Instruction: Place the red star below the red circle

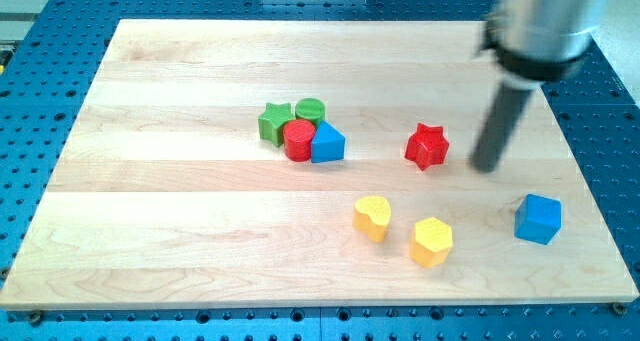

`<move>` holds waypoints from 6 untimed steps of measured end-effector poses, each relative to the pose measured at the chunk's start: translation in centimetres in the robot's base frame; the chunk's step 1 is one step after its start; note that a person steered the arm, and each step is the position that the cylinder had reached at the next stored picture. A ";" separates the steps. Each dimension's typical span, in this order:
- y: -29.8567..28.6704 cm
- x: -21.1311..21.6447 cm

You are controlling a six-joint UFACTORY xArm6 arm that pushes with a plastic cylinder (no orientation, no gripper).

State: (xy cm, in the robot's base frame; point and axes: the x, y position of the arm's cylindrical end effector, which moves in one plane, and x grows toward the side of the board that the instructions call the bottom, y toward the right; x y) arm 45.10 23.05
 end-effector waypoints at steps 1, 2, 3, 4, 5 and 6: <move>-5.8 -1.5; -14.8 2.1; -19.3 4.0; -23.9 4.9; -24.6 8.2; -28.3 7.7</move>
